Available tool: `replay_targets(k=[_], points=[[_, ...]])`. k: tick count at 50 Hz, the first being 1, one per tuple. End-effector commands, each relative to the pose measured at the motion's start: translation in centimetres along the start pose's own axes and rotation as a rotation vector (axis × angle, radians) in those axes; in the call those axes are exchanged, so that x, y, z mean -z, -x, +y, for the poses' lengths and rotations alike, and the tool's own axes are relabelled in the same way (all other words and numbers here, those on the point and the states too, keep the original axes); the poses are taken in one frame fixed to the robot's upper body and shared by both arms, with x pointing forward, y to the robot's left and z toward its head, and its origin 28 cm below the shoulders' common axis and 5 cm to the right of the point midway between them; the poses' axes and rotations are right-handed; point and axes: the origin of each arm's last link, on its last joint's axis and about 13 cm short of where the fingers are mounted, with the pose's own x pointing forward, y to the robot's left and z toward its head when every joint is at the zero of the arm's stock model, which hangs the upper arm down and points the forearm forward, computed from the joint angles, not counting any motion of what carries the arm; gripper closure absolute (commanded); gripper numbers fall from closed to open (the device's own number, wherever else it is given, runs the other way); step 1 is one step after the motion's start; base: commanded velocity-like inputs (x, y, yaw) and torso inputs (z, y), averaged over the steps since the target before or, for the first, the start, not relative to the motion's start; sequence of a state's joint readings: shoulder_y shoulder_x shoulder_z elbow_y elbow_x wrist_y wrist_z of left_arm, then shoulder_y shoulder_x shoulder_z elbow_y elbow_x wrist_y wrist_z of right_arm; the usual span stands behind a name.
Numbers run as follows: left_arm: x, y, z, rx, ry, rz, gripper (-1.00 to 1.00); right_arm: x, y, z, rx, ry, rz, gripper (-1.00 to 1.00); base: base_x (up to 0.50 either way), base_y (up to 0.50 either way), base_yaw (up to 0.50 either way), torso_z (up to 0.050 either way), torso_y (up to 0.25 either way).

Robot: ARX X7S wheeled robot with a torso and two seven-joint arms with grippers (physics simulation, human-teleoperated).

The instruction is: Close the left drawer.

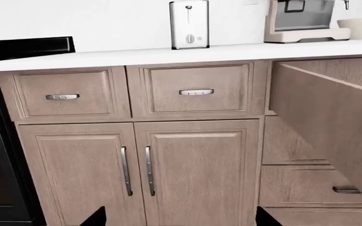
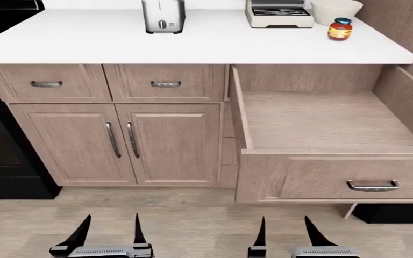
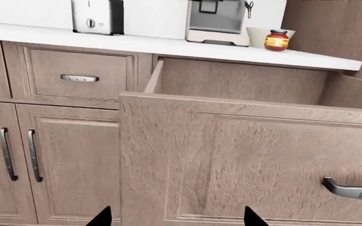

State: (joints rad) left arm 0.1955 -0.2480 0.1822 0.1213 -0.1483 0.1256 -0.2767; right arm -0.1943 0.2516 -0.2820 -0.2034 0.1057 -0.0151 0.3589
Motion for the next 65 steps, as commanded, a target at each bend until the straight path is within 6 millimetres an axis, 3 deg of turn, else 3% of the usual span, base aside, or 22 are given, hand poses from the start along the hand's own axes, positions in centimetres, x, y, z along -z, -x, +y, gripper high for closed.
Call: replay_targets(k=[1,31,50,53,58,65], points=[[-0.04,0.01,0.01,-0.001,0.000,0.000,-1.00,-0.02,0.02,-0.01,0.000,0.000,-0.001,-1.00,0.00,0.50,0.00,0.000,0.000],[0.00,-0.08,-0.04,0.000,-0.001,0.002,-1.00,0.01,-0.06,0.02,-0.003,0.007,-0.010,-1.00,0.00,0.49,0.00,0.000,0.000],[0.08,-0.09,-0.04,0.001,-0.002,0.005,-1.00,0.13,-0.12,0.07,-0.007,-0.014,-0.011,-1.00,0.00,0.01,0.00,0.000,0.000],[0.10,-0.06,-0.04,0.001,-0.003,0.005,-1.00,0.54,-0.39,0.28,0.012,0.062,0.046,-1.00,0.00,0.00,0.00,0.000,0.000],[0.18,-0.03,-0.04,0.002,-0.004,0.005,-1.00,0.27,-0.13,0.23,-0.031,-0.037,0.005,-1.00,0.00,0.00,0.00,0.000,0.000],[0.22,0.02,-0.03,0.002,-0.006,0.005,-1.00,0.29,-0.19,0.17,-0.003,-0.008,0.005,-1.00,0.00,0.00,0.00,0.000,0.000]])
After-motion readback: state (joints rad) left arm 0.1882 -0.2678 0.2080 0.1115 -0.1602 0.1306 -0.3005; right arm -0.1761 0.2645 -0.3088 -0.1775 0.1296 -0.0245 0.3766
